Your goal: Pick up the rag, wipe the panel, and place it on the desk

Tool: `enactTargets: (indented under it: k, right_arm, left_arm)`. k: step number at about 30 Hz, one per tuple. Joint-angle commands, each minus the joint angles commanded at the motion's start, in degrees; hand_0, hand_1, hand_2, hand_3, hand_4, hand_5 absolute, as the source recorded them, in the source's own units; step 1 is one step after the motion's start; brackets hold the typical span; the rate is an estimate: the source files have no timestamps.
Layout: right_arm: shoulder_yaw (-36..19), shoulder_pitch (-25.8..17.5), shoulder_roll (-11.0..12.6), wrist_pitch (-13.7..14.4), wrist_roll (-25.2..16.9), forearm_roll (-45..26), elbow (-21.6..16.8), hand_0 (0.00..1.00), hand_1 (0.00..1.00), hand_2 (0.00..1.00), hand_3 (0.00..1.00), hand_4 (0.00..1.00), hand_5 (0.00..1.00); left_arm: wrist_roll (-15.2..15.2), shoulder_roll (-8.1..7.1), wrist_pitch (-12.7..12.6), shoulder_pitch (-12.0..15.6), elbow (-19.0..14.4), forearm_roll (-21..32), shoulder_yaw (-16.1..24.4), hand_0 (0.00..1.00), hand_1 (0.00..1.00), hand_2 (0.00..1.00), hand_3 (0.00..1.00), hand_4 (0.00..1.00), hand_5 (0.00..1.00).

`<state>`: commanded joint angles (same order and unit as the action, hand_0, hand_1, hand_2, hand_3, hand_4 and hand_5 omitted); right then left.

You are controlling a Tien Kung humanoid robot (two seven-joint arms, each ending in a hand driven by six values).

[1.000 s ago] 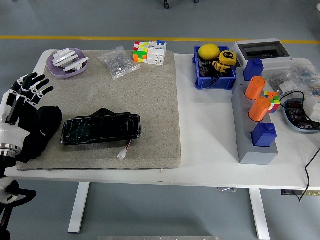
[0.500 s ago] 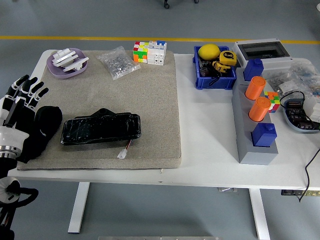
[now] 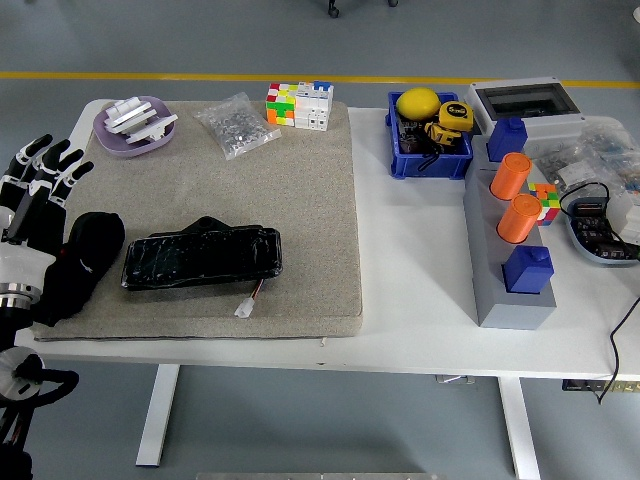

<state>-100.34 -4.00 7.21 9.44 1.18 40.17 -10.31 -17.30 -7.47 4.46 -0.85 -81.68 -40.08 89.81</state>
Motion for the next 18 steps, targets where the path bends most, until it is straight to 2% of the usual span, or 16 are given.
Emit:
enactTargets:
  k: [3, 4, 5, 9, 10, 12, 15, 16, 18]
  right_arm:
    - [-0.89, 0.14, -0.07, 0.02, 0.04, 0.86, 0.00, 0.704, 0.612, 0.589, 0.569, 0.983, 0.428]
    - [-1.13, 0.16, -0.10, 0.08, 0.12, 1.16, 0.00, 0.701, 0.612, 0.589, 0.568, 0.980, 0.430]
    - [-1.28, 0.18, -0.12, 0.14, 0.22, 1.43, 0.00, 0.701, 0.612, 0.589, 0.568, 0.980, 0.430]
    - [-2.30, 0.19, -0.26, 0.30, 0.47, 2.58, 0.00, 0.701, 0.612, 0.589, 0.568, 0.980, 0.430]
    - [-2.23, 0.16, -0.28, 0.35, 0.53, 2.56, 0.00, 0.700, 0.612, 0.589, 0.567, 0.978, 0.431]
    - [-2.14, 0.12, -0.31, 0.41, 0.62, 2.49, 0.00, 0.700, 0.612, 0.589, 0.567, 0.978, 0.431]
    - [-1.99, 0.10, -0.30, 0.59, 0.87, 2.49, 0.00, 0.700, 0.612, 0.589, 0.567, 0.978, 0.431]
    - [-2.04, 0.09, -0.30, 0.62, 0.89, 2.50, 0.00, 0.701, 0.613, 0.588, 0.566, 0.974, 0.431]
    - [-2.15, 0.14, -0.27, 0.67, 1.00, 2.67, 0.00, 0.701, 0.613, 0.588, 0.566, 0.974, 0.431]
  left_arm:
    - [-0.70, 0.03, -0.45, 0.02, -1.06, 1.80, -0.34, 0.496, 0.559, 0.587, 0.561, 0.840, 0.096]
    - [-0.96, 0.05, -0.44, 0.05, -1.35, 2.45, -0.46, 0.459, 0.514, 0.554, 0.547, 0.821, 0.146]
    - [-1.17, 0.08, -0.28, 0.08, -1.57, 3.07, -0.55, 0.459, 0.514, 0.554, 0.547, 0.821, 0.146]
    - [-1.04, 0.32, 4.03, 0.12, -1.74, 6.84, -0.56, 0.459, 0.514, 0.554, 0.547, 0.821, 0.146]
    - [-1.26, 0.39, 4.64, 0.13, -1.76, 7.75, -0.58, 0.454, 0.510, 0.545, 0.530, 0.859, 0.227]
    - [-1.61, 0.45, 4.96, 0.12, -1.76, 8.78, -0.60, 0.454, 0.510, 0.545, 0.530, 0.859, 0.227]
    - [-1.76, 0.63, 2.70, 0.07, -1.73, 7.55, 0.05, 0.454, 0.510, 0.545, 0.530, 0.859, 0.227]
    - [-1.66, 0.63, 1.80, 0.06, -1.73, 6.97, 0.19, 0.449, 0.503, 0.546, 0.544, 0.800, 0.197]
    - [-0.70, 0.55, -1.30, -0.05, -1.49, 4.53, 0.56, 0.449, 0.503, 0.546, 0.544, 0.800, 0.197]
